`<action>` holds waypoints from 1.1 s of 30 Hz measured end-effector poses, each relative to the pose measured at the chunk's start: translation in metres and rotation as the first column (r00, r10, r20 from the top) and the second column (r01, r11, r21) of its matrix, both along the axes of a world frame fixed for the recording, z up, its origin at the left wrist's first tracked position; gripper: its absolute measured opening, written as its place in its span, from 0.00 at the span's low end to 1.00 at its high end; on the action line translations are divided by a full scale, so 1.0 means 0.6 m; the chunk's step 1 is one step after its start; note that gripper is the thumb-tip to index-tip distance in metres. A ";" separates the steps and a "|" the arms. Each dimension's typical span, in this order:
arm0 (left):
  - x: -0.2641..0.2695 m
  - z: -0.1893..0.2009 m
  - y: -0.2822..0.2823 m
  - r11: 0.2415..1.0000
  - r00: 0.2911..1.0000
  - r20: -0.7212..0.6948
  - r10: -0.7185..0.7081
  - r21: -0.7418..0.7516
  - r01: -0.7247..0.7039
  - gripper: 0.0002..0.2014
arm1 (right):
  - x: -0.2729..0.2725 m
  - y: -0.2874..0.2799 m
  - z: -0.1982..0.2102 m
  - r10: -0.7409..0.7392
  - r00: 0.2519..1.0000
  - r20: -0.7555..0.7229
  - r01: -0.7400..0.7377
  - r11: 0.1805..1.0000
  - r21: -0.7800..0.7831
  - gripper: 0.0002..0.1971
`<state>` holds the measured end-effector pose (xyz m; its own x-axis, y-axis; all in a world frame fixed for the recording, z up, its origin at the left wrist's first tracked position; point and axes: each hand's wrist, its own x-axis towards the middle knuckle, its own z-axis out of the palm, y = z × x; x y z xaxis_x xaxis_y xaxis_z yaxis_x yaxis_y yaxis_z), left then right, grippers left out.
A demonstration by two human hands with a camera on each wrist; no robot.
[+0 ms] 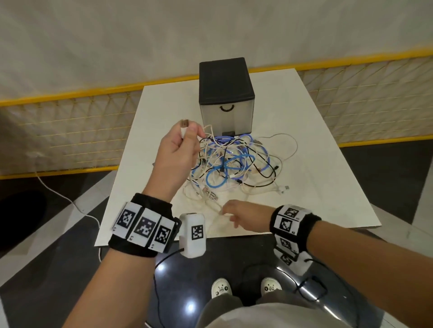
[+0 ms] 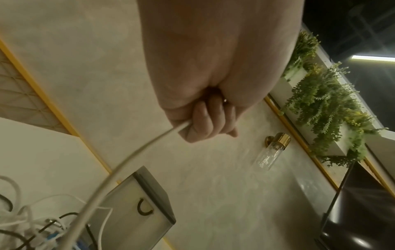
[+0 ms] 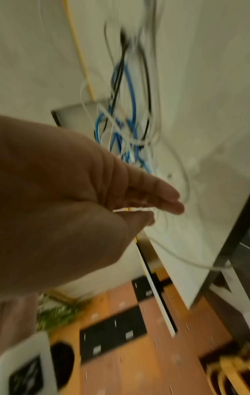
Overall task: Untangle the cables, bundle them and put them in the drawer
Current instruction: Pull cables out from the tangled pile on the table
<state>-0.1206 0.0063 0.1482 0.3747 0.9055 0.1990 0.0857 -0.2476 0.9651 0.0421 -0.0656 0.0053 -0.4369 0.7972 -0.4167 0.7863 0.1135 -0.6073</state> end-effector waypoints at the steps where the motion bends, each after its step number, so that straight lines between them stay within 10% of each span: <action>1: 0.001 -0.001 0.005 1.000 1.000 -0.024 0.017 -0.005 -0.017 0.12 | 0.021 -0.001 -0.011 -0.052 0.998 0.022 0.051 0.999 0.016 0.22; 7: 0.024 -0.029 0.017 0.994 0.982 -0.182 0.054 -0.082 -0.070 0.05 | 0.144 0.016 -0.043 -0.458 0.849 0.263 0.400 0.883 0.247 0.12; 12: 0.051 -0.046 0.010 0.988 0.976 -0.218 0.024 -0.146 -0.057 0.09 | 0.175 0.013 -0.079 -0.370 0.878 0.303 0.332 0.928 0.171 0.21; 18: 0.066 -0.067 0.021 0.987 0.972 -0.236 0.019 -0.148 -0.055 0.12 | 0.159 0.021 -0.077 -0.369 0.852 0.372 0.308 0.927 0.213 0.09; 28: 0.076 -0.080 0.035 0.987 0.983 -0.183 0.000 -0.156 -0.029 0.14 | 0.136 0.029 0.028 -0.380 0.895 -0.231 0.444 0.793 0.416 0.09; 33: 0.094 -0.080 0.041 0.993 0.980 -0.199 -0.001 -0.114 -0.022 0.14 | 0.127 0.015 0.074 -0.223 0.938 -0.265 0.345 0.647 0.680 0.06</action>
<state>-0.0644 0.0310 0.1003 0.3867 0.9221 0.0161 0.2802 -0.1341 0.9505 0.1186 -0.0566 0.0500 -0.1428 0.9171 0.3723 0.7650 0.3410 -0.5464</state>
